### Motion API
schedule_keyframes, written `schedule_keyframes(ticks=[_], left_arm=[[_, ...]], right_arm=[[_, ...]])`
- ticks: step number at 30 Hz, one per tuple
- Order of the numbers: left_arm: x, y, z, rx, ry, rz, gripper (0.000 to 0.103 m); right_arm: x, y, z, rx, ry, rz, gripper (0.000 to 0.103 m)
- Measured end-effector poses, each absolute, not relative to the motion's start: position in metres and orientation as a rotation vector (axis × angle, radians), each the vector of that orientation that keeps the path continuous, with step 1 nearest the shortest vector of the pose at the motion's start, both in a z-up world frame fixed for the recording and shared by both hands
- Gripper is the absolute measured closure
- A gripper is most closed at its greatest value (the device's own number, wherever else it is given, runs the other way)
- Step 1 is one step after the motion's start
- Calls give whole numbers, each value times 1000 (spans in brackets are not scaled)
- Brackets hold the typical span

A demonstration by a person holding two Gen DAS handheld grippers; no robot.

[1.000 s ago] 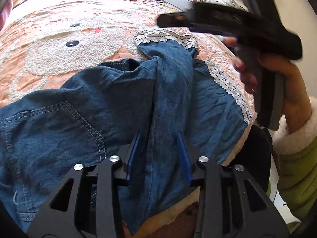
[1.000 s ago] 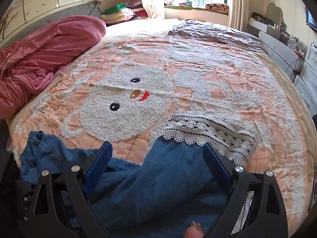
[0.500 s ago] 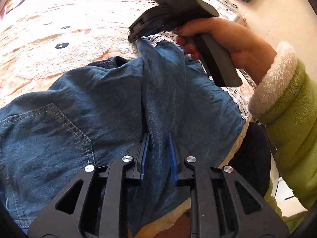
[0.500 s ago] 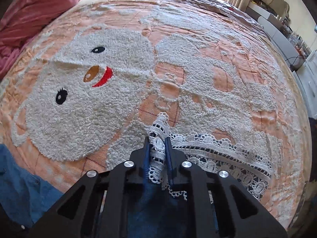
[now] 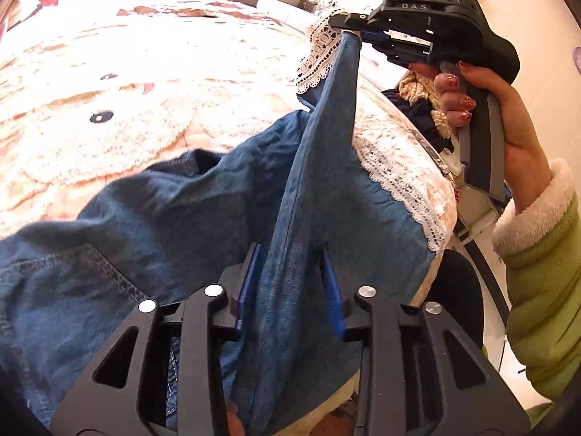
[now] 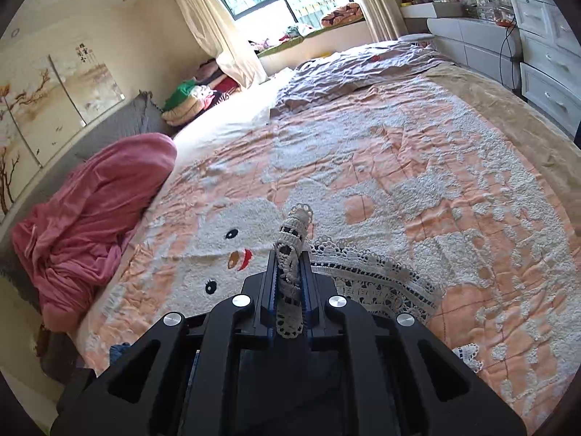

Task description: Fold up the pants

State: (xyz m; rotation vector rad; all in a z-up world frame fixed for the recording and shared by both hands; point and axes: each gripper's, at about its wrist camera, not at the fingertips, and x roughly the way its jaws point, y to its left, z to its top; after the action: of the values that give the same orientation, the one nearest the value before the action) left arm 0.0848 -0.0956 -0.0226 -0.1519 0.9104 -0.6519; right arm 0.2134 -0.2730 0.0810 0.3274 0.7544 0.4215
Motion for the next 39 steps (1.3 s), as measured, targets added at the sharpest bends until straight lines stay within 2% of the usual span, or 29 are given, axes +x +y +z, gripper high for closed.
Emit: schedule_keyframes(ticks=[2, 3, 4, 11, 18, 23, 39], left_arm=[[85, -97, -17, -139, 899, -657, 89], [85, -97, -15, -143, 901, -662, 102], [88, -96, -13, -143, 899, -658, 103], [86, -77, 10, 21, 788, -536, 103], [55, -88, -5, 211, 782, -637, 103], [43, -99, -24, 217, 807, -674, 103], [21, -110, -35, 342, 779, -673, 102]], right_arm=[[208, -282, 88, 358, 732, 430, 93], [205, -287, 90, 371, 717, 434, 93], [202, -291, 93, 387, 702, 442, 93], [146, -331, 83, 523, 657, 422, 93], [58, -364, 18, 533, 817, 287, 93], [17, -381, -17, 619, 880, 223, 93], [-8, -392, -39, 621, 920, 176, 93]])
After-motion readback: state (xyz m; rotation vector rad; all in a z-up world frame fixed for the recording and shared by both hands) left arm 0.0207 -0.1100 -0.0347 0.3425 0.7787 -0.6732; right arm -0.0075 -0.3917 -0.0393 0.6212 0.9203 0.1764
